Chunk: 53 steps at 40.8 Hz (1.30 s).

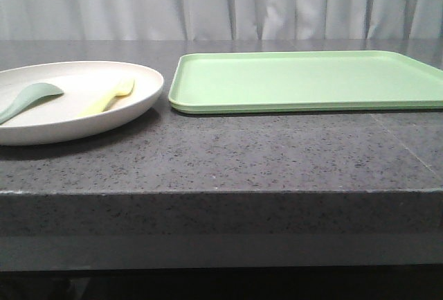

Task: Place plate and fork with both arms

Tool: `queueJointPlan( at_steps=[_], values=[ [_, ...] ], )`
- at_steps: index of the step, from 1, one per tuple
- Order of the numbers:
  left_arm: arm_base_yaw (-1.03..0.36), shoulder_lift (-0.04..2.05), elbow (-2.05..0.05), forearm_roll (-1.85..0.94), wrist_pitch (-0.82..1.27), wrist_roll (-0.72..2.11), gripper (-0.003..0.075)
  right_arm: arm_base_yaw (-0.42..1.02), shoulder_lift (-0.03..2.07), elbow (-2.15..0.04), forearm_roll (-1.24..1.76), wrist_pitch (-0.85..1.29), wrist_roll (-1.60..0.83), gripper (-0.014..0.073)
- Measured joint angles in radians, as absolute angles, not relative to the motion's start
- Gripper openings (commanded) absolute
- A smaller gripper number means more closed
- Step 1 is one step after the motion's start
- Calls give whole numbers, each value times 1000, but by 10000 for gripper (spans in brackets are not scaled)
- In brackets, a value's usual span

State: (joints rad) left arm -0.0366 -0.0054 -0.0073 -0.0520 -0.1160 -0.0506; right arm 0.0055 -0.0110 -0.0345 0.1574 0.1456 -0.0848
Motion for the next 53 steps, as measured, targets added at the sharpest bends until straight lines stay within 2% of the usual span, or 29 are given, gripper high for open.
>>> queueJointPlan(
  at_steps=[7, 17, 26, 28, 30, 33, 34, 37, 39, 41, 43, 45, 53],
  values=[
    [-37, 29, -153, -51, -76, -51, -18, 6, 1, -183, 157, 210, -85, -59],
    [-37, 351, -477, -32, 138, -51, -18, 6, 238, -461, 157, 298, -83, -59],
    [-37, 507, -565, -27, 183, -50, -18, 6, 386, -544, 157, 334, -83, -52],
    [-37, 508, -565, -27, 186, -50, -15, 6, 393, -545, 157, 338, -83, -29],
    [-37, 509, -567, -36, 189, -50, -1, 6, 394, -546, 157, 341, -83, 29],
    [-37, 509, -567, -42, 189, -50, 90, 6, 394, -548, 157, 343, -83, 155],
    [-37, 509, -567, -44, 189, -50, 129, 6, 394, -550, 157, 343, -83, 237],
    [-37, 509, -568, -46, 189, -50, 326, 6, 394, -550, 157, 345, -83, 422],
    [-37, 509, -568, -46, 191, -50, 492, 6, 394, -550, 157, 347, -83, 536],
    [-37, 509, -568, -48, 191, -50, 604, 6, 394, -550, 157, 350, -83, 631],
    [-37, 509, -564, -48, 191, -50, 669, 6, 394, -550, 157, 350, -83, 665],
    [-37, 509, -556, -49, 193, -50, 690, 6, 394, -550, 157, 350, -83, 650],
    [-37, 511, -541, -50, 200, -50, 657, 6, 394, -550, 157, 350, -83, 643]
  ],
)
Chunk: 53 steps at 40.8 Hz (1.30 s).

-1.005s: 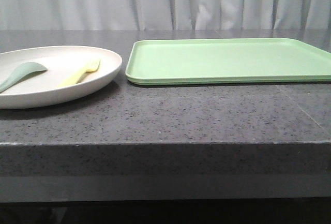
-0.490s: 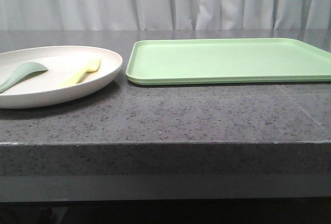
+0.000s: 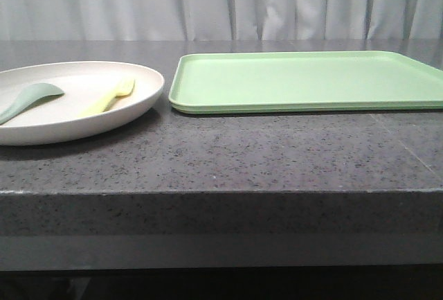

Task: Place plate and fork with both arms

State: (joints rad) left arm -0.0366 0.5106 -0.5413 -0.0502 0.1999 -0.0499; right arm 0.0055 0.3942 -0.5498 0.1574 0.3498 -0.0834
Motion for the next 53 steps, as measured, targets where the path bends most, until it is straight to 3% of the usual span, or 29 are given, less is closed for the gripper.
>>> queueJointPlan(
  at_steps=[10, 31, 42, 53],
  values=[
    [-37, 658, -681, -42, 304, -50, 626, 6, 394, -550, 157, 350, -83, 643],
    [-37, 1278, -1155, -29, 959, -17, 587, 6, 394, -550, 157, 350, -83, 643],
    [-37, 1488, -1186, -44, 984, -14, 587, 6, 394, -550, 157, 350, -83, 643],
    [-37, 1567, -1189, -47, 970, -14, 587, 6, 394, -550, 157, 350, -83, 643]
  ],
)
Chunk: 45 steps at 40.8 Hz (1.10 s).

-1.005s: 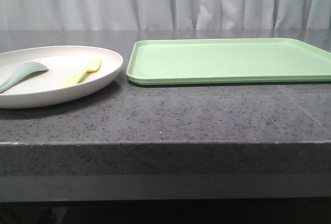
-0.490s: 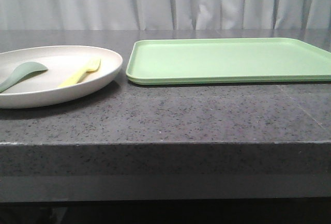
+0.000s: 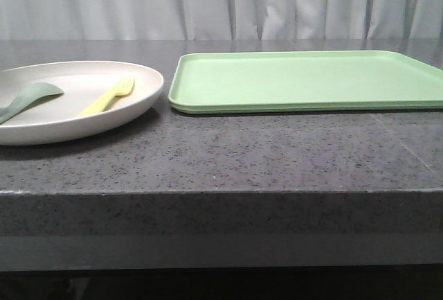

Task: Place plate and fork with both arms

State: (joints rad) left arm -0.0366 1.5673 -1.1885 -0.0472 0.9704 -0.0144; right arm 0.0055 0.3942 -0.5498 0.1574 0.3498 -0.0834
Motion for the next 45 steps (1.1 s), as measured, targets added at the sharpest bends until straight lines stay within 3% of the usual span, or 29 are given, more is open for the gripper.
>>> queueJointPlan(
  at_steps=[27, 31, 41, 45],
  values=[
    [-37, 1594, -1189, -51, 947, -14, 573, 6, 394, -550, 157, 358, -83, 643],
    [-37, 1594, -1189, -67, 947, -14, 470, 6, 394, -550, 157, 358, -83, 643],
    [-37, 1598, -1189, -147, 950, 0, -20, 6, 394, -550, 157, 358, -83, 643],
    [-37, 1598, -1191, -162, 942, -6, -18, 6, 394, -550, 157, 358, -83, 643]
  ],
)
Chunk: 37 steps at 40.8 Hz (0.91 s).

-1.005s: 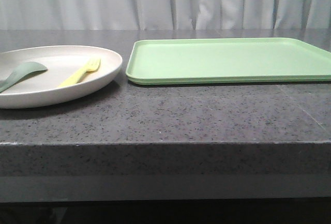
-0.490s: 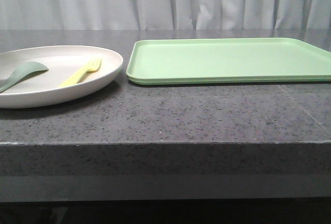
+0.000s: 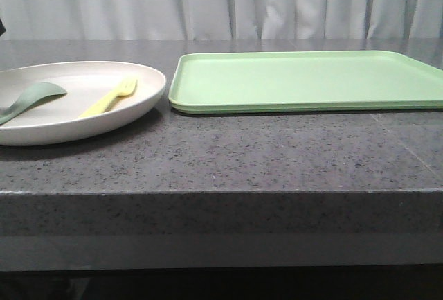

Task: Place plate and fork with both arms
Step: 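Grasp the cream plate rim with the left gripper, then lift the plate and carry it onto the green tray with the left gripper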

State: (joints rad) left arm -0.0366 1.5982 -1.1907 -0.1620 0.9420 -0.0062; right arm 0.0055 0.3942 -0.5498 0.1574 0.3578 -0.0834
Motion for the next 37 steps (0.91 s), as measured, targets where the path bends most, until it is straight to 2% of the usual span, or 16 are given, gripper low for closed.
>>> queueJointPlan(
  at_steps=[15, 27, 37],
  values=[
    [14, 1574, -1193, -250, 951, 0, -18, 6, 394, -550, 157, 358, -83, 643],
    [136, 1513, -1193, -492, 958, 196, -18, 6, 394, -550, 157, 360, -83, 643],
    [134, 1513, -1198, -671, 957, 292, -18, 6, 394, -550, 157, 378, -83, 643]
  ],
)
